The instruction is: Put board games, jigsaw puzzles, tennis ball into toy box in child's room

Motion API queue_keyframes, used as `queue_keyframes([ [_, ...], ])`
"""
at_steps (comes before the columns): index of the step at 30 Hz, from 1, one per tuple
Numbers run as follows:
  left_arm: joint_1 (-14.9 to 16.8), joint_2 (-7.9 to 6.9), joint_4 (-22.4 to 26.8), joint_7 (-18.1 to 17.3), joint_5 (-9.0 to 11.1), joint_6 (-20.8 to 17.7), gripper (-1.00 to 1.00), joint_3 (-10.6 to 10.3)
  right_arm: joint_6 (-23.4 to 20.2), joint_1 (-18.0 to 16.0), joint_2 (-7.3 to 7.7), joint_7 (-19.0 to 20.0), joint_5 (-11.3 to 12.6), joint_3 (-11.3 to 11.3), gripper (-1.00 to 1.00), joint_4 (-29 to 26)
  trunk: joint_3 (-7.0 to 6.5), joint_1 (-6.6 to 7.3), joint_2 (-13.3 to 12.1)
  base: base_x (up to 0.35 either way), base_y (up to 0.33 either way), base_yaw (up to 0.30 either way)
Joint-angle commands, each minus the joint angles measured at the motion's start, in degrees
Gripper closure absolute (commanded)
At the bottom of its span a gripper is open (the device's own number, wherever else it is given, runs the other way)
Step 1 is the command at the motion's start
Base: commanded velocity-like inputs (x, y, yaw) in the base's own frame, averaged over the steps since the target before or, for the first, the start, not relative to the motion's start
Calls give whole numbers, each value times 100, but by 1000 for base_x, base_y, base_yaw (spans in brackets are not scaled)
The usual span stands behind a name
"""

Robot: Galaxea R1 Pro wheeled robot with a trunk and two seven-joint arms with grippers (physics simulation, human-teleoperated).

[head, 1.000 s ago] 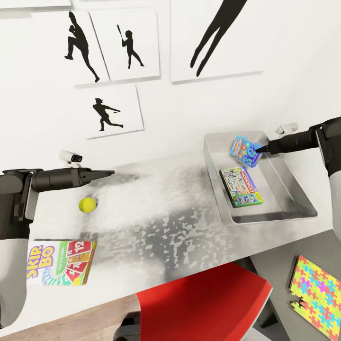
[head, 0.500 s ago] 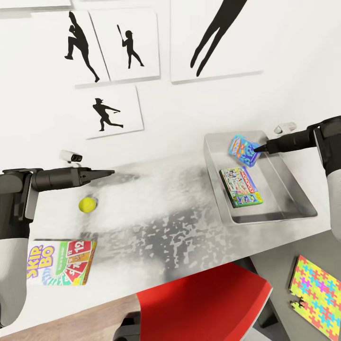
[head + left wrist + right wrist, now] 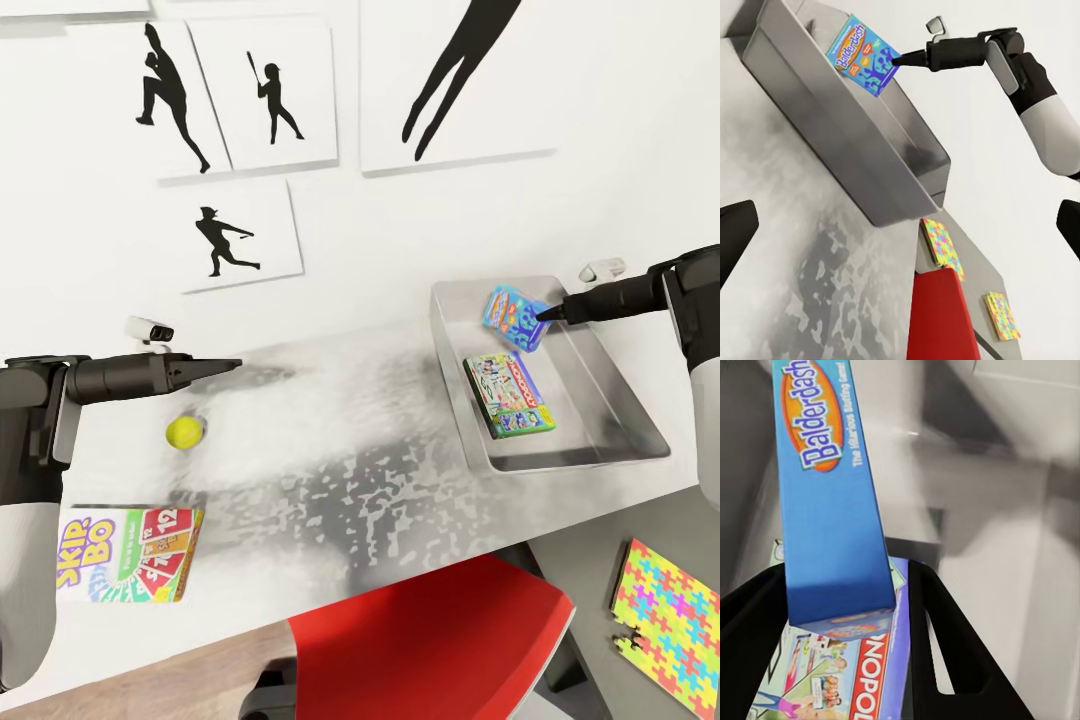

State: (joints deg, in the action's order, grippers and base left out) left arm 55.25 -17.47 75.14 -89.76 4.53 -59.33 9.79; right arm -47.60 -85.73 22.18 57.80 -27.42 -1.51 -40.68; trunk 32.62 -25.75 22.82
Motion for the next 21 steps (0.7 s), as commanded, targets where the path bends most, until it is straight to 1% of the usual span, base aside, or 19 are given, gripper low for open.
queue_keyframes([
  [1,3,-2,0,-24,-4,-61,-100,-2,-21,-5,-3,51,-53,-16,100,-4,12,-3,10,0,0,0],
  [15,3,-2,0,-24,-4,-61,-100,2,-13,-5,2,61,-42,-16,100,-13,123,-3,10,0,0,0],
  [21,7,-2,0,-24,-4,-61,-100,1,97,17,14,102,-30,-29,100,-36,174,-3,10,0,0,0],
])
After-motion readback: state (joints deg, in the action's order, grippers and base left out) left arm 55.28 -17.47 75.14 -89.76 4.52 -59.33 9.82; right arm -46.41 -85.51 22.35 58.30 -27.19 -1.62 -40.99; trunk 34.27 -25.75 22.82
